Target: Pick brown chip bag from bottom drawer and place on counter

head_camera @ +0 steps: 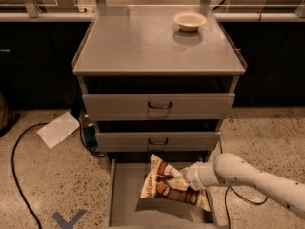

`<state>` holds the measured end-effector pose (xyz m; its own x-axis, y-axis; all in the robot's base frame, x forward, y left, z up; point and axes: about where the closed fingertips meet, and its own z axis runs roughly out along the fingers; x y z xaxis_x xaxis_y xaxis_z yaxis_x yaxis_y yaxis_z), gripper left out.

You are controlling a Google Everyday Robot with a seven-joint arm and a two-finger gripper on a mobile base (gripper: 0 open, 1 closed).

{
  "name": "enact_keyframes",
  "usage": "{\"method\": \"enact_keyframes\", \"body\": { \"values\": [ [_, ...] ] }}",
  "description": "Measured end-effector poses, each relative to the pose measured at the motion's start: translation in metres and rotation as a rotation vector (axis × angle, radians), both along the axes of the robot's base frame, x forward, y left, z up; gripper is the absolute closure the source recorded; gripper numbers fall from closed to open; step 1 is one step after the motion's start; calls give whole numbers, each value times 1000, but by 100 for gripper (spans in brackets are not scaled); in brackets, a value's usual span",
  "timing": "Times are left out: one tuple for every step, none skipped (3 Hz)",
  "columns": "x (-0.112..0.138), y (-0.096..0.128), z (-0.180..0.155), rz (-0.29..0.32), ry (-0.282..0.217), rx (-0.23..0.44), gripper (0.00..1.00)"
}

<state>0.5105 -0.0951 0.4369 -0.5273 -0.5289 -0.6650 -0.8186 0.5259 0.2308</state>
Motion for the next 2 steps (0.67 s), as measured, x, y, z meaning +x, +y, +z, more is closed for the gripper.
{"method": "enact_keyframes", "body": {
  "values": [
    [-14, 9, 55, 5, -2, -1, 100],
    [1, 15, 129, 15, -65, -11, 100]
  ]
}}
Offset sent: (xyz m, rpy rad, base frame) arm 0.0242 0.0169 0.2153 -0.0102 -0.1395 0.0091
